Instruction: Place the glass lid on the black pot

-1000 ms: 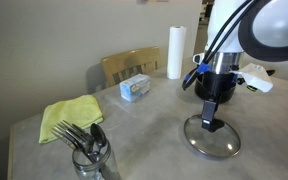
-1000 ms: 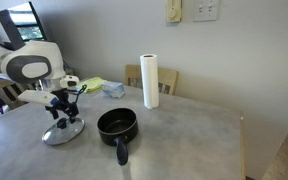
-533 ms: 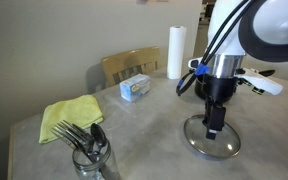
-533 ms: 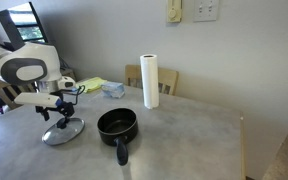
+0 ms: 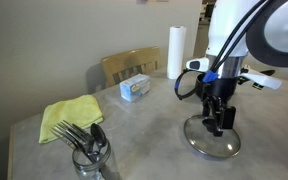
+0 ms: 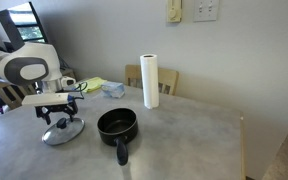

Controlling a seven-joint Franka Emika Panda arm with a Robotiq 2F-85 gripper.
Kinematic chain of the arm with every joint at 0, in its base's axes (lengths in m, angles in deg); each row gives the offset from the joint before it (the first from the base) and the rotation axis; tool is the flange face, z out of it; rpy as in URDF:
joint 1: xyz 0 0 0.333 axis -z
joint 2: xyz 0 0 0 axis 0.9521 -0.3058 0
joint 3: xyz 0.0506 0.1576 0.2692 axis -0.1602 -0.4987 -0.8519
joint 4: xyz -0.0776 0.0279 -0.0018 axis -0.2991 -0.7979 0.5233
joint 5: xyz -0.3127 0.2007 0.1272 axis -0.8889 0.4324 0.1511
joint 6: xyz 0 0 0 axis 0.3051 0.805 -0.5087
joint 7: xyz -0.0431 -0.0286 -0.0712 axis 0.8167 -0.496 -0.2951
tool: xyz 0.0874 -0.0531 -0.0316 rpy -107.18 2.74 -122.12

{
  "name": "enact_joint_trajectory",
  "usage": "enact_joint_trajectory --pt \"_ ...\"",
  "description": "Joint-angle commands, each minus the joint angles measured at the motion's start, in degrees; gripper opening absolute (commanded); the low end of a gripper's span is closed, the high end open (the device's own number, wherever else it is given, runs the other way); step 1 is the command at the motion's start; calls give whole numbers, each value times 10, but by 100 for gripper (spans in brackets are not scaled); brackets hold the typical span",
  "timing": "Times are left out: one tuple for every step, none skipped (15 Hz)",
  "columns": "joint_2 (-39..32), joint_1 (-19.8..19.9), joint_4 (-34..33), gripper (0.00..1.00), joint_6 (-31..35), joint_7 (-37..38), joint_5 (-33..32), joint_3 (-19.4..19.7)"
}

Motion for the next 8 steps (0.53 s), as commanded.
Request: enact_joint_trajectory --pt "11 12 26 100 16 -33 9 -13" --pt "11 12 29 99 16 -37 11 -15" --pt "12 12 32 83 17 -39 11 -15" --pt "12 12 34 74 17 -41 11 -16" --pt "13 11 35 72 18 -41 7 -14" --pt "13 12 36 64 18 -43 8 -14" --pt "13 10 37 56 20 -43 5 -13" --pt "13 10 37 50 22 -43 4 -12"
